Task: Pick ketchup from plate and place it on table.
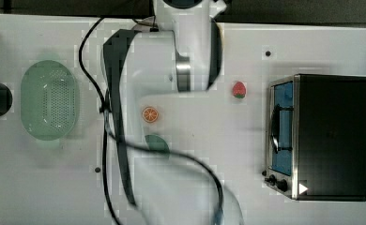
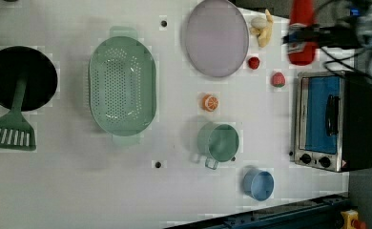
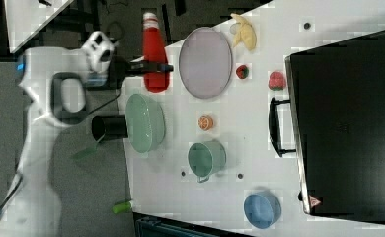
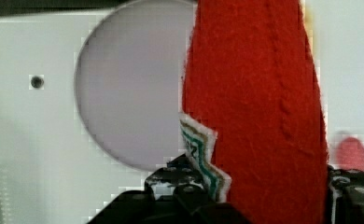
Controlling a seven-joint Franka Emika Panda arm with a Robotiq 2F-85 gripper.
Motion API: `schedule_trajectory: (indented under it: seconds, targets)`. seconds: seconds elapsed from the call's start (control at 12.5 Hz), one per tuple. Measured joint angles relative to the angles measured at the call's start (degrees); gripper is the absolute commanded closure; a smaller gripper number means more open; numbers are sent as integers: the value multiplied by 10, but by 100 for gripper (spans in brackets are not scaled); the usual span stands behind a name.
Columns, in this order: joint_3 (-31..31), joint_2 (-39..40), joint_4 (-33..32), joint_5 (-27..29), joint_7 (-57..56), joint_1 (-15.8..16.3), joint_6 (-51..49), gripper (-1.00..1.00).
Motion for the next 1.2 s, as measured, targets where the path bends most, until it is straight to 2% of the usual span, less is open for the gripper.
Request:
schedule_trajectory:
  seconds: [0.32,0.48,0.64,0.96,1.2]
  targets:
    - [-11,-122,-109,3,0,-27,-8,-15]
    - [-14,-152,-173,7,0,-36,-9,-15]
    - [-19,-155,-241,7,1,-39,26,-15]
    - [-28,-138,-392,9,4,-46,175,-15]
    - [-28,-93,-457,4,9,-50,271,-15]
